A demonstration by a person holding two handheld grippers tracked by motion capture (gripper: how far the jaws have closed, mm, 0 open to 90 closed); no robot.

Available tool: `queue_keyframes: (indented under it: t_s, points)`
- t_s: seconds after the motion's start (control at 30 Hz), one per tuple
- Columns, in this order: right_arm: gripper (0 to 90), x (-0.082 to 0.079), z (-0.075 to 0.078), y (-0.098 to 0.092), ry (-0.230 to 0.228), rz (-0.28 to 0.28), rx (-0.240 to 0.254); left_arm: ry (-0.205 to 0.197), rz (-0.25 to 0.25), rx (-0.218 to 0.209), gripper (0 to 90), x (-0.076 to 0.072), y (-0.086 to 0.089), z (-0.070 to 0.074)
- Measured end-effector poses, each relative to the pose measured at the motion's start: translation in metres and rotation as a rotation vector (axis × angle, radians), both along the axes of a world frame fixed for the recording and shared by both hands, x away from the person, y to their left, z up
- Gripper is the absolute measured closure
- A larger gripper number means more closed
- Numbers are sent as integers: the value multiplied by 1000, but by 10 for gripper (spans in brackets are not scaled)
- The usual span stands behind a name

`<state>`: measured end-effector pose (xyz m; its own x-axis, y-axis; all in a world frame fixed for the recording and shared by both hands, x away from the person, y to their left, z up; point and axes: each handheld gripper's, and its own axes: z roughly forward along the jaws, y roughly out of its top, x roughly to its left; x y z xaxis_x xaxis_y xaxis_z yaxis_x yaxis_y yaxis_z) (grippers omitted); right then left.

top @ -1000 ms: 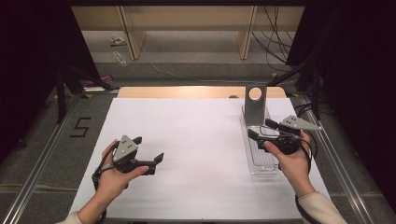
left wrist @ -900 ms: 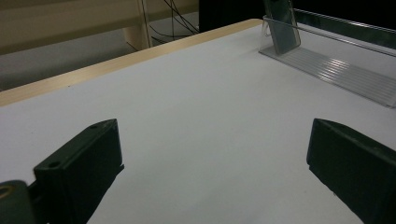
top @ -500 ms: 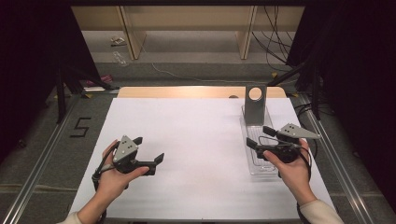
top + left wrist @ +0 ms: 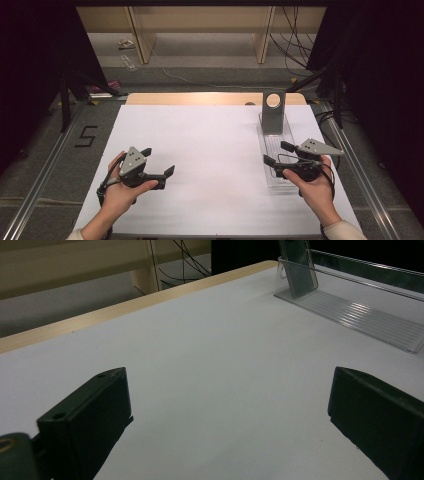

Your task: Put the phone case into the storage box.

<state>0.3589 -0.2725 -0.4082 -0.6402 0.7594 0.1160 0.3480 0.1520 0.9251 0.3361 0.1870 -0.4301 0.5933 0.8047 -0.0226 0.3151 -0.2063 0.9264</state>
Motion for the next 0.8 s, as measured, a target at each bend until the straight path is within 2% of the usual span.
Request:
queue_keyframes:
  t_s: [0.8]
  points:
    - [162,-11,-8,-7,-1,10,-7,5,-7,8,33,-1,-1,-1]
